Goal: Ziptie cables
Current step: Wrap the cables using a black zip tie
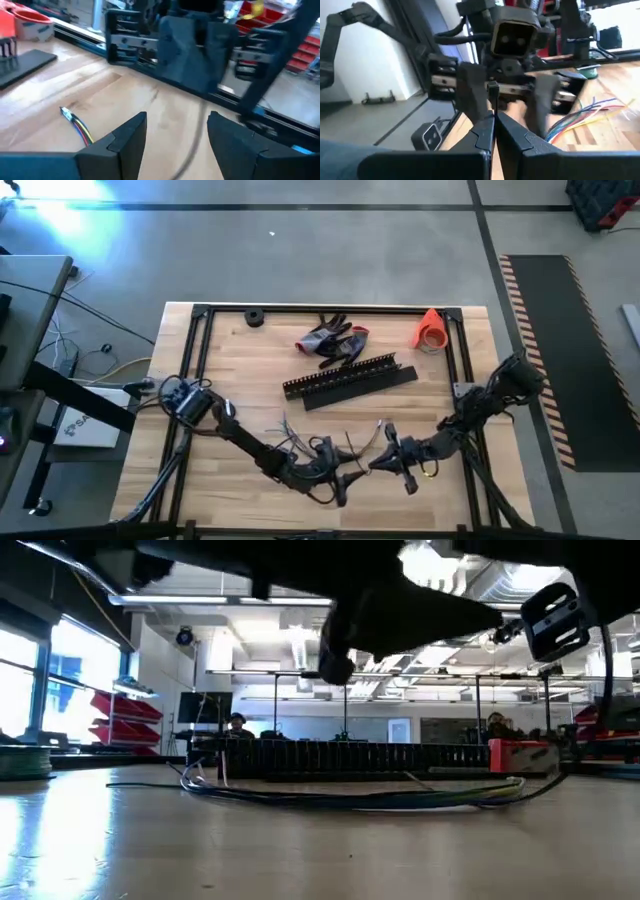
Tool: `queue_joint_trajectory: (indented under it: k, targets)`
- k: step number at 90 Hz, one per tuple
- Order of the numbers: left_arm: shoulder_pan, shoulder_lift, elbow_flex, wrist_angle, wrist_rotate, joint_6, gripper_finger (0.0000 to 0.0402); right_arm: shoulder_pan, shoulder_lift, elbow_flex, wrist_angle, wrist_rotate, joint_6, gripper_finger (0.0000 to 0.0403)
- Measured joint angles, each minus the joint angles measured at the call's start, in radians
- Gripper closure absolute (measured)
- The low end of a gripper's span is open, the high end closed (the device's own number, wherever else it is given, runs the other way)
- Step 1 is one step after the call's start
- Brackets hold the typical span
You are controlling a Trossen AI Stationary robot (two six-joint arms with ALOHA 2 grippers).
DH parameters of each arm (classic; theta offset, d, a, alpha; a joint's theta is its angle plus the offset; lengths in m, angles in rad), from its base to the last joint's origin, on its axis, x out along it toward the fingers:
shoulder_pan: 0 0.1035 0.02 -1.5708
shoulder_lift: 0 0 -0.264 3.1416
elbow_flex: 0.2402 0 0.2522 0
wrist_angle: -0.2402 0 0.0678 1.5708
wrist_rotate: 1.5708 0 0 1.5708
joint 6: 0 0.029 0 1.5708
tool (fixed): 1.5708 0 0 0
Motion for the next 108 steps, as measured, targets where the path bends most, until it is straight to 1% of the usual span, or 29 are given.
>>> queue_joint_trajectory:
  k: [9, 24, 29, 41, 60, 77, 91, 108]
  targets:
    - [0.003, 0.027, 0.042, -0.003, -0.026, 0.025, 0.0211, -0.004, 0.0, 0.0, -0.007, -0.003, 0.014, 0.0403]
    - [0.007, 0.03, 0.061, -0.004, -0.018, 0.05, 0.0216, -0.005, 0.0, 0.0, -0.023, 0.002, 0.014, 0.0403]
    - [0.007, 0.03, 0.061, -0.002, -0.006, 0.039, 0.022, -0.005, 0.0, 0.0, -0.023, 0.03, 0.015, 0.0403]
    - [0.009, 0.03, 0.062, -0.002, 0.02, -0.006, 0.0224, -0.004, 0.0, 0.0, -0.017, 0.133, 0.019, 0.0403]
    - [0.014, 0.03, 0.061, -0.003, -0.066, -0.008, 0.0225, 0.0, 0.0, 0.0, -0.021, 0.146, 0.042, 0.0403]
    - [0.027, 0.03, 0.061, -0.003, -0.066, -0.004, 0.0229, 0.0, 0.0, 0.0, -0.027, 0.15, 0.045, 0.0403]
    - [0.034, 0.03, 0.064, -0.002, -0.052, 0.0, 0.0257, 0.0, 0.001, 0.0, -0.029, 0.162, 0.045, 0.0403]
    - [0.033, 0.03, 0.064, -0.002, -0.043, 0.015, 0.0323, 0.015, 0.001, 0.0, -0.03, 0.188, 0.042, 0.0403]
